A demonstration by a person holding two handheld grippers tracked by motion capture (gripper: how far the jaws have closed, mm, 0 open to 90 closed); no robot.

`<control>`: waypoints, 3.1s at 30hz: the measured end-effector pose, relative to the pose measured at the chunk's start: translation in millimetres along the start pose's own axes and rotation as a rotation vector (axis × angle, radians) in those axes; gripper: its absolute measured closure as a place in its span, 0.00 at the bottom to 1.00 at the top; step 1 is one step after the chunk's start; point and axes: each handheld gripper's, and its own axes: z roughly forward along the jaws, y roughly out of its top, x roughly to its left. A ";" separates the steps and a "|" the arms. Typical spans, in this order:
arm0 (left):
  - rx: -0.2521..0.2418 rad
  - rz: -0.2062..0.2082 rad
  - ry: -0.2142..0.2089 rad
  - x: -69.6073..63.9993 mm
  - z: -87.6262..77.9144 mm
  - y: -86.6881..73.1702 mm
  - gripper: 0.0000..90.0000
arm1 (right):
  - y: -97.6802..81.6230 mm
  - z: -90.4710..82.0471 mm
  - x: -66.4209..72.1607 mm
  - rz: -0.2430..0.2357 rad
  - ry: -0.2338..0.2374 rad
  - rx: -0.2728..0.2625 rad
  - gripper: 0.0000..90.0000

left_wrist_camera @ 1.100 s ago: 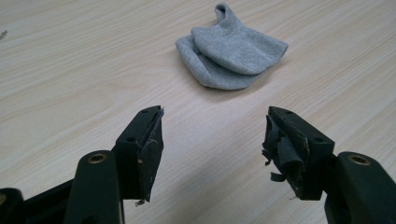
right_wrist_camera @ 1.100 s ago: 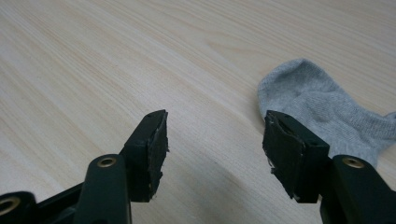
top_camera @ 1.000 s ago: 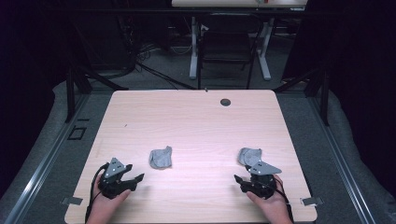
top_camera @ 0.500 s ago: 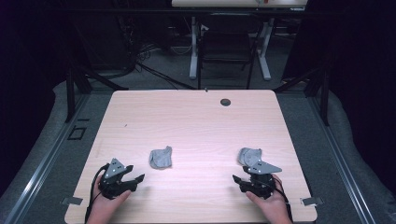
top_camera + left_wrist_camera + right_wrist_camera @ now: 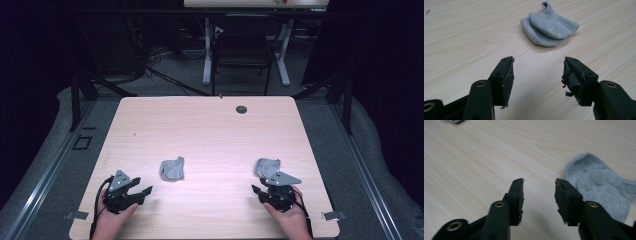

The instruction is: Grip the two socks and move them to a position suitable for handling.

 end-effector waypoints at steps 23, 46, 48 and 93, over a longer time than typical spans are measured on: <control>-0.018 0.007 -0.050 -13.6 1.3 4.3 0.53 | 26.0 28.3 -47.9 0.170 -0.191 0.077 0.76; -0.013 0.029 -0.074 -21.1 1.7 5.6 0.55 | 22.5 49.8 -36.3 0.150 -0.178 0.155 0.85; -0.012 0.032 -0.075 -21.9 1.6 5.9 0.55 | 22.5 50.2 -33.9 0.146 -0.173 0.150 0.85; -0.018 0.005 -0.025 -26.5 18.0 26.0 0.67 | 33.9 60.4 77.3 0.057 0.043 0.168 0.84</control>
